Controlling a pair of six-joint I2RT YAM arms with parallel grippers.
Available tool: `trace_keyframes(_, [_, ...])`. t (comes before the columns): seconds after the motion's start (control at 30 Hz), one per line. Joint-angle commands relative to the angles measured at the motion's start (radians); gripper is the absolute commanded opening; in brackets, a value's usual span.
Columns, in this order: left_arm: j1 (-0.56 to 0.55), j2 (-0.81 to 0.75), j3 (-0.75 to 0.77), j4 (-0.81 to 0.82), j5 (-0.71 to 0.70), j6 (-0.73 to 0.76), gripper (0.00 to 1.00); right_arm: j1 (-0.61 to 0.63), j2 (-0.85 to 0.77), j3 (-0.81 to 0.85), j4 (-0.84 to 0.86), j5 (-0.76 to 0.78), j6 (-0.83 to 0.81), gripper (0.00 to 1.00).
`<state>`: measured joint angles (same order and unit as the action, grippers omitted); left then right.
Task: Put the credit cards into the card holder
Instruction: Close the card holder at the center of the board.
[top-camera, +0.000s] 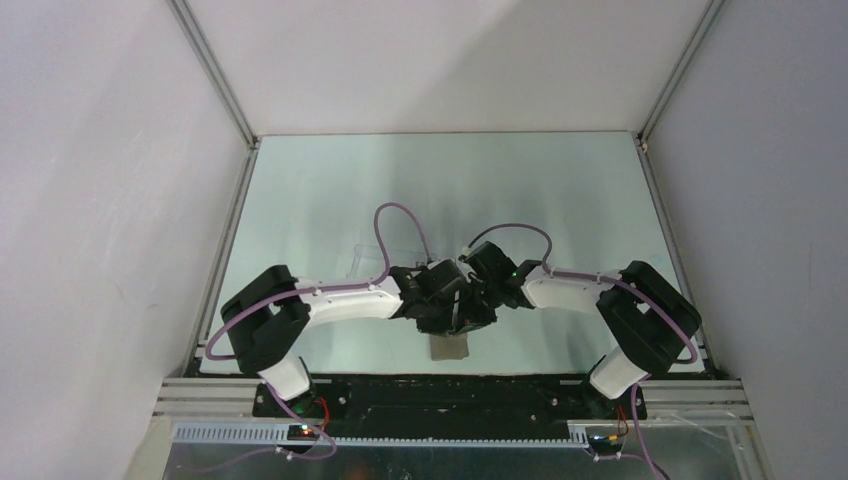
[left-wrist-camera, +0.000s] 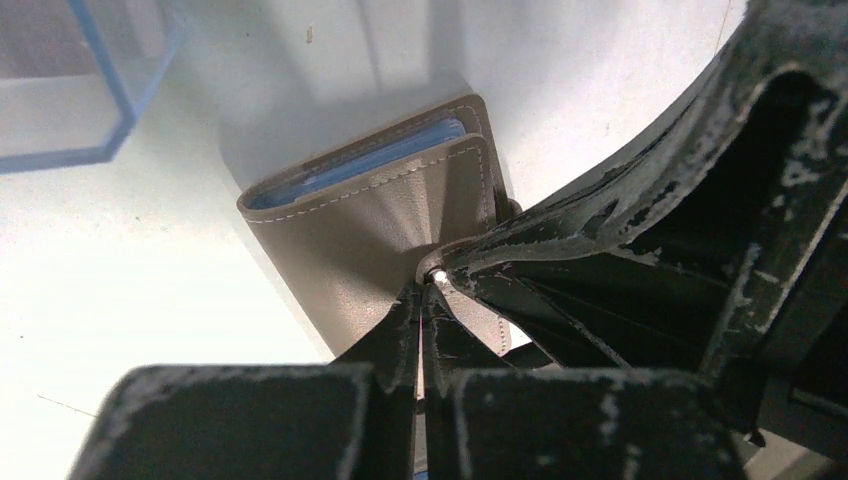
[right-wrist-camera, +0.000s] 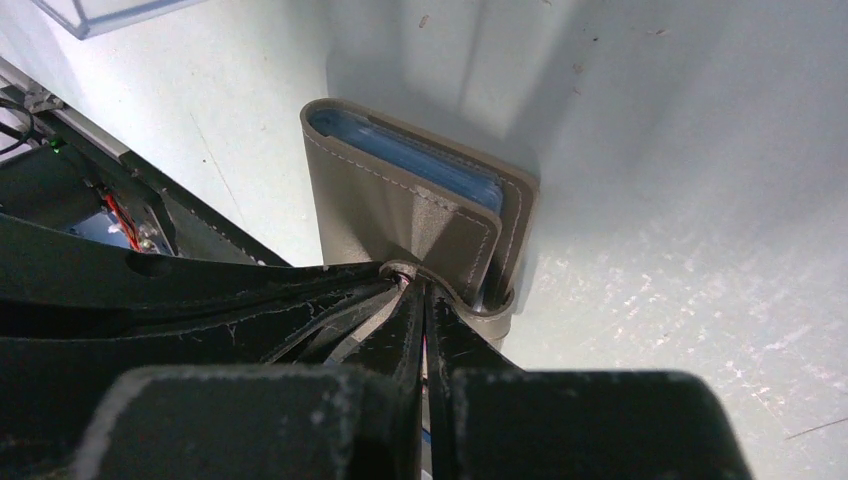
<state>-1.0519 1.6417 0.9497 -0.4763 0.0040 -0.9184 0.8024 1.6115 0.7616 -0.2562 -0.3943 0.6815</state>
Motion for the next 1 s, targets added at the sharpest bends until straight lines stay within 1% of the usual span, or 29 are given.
trace_keyframes(0.0, [-0.033, 0.036, -0.033, -0.012, -0.001, -0.031, 0.0, 0.038, 0.1, -0.102, -0.078, 0.09, -0.011, 0.0])
trace_keyframes(0.1, [-0.033, 0.034, -0.03, -0.013, 0.0, -0.03, 0.0, 0.007, 0.053, -0.086, -0.051, 0.042, -0.026, 0.0])
trace_keyframes(0.13, [-0.034, 0.028, -0.027, -0.013, -0.023, -0.028, 0.0, -0.003, 0.022, -0.083, -0.033, 0.009, -0.031, 0.0])
trace_keyframes(0.23, [-0.034, 0.019, -0.026, -0.013, -0.036, -0.027, 0.0, -0.064, -0.055, -0.062, -0.01, -0.065, -0.028, 0.0])
trace_keyframes(0.37, [-0.033, 0.025, -0.025, -0.012, -0.032, -0.025, 0.0, -0.131, -0.089, -0.023, 0.014, -0.127, -0.022, 0.0])
trace_keyframes(0.47, [-0.033, 0.026, -0.024, -0.013, -0.032, -0.024, 0.0, -0.141, -0.063, 0.018, -0.004, -0.135, -0.037, 0.0])
trace_keyframes(0.77, [-0.035, 0.012, -0.033, -0.013, -0.032, -0.022, 0.0, -0.128, 0.031, 0.027, 0.041, -0.147, -0.038, 0.0])
trace_keyframes(0.97, [-0.035, 0.002, -0.033, -0.014, -0.034, -0.019, 0.0, -0.118, 0.092, 0.045, 0.02, -0.098, -0.055, 0.0])
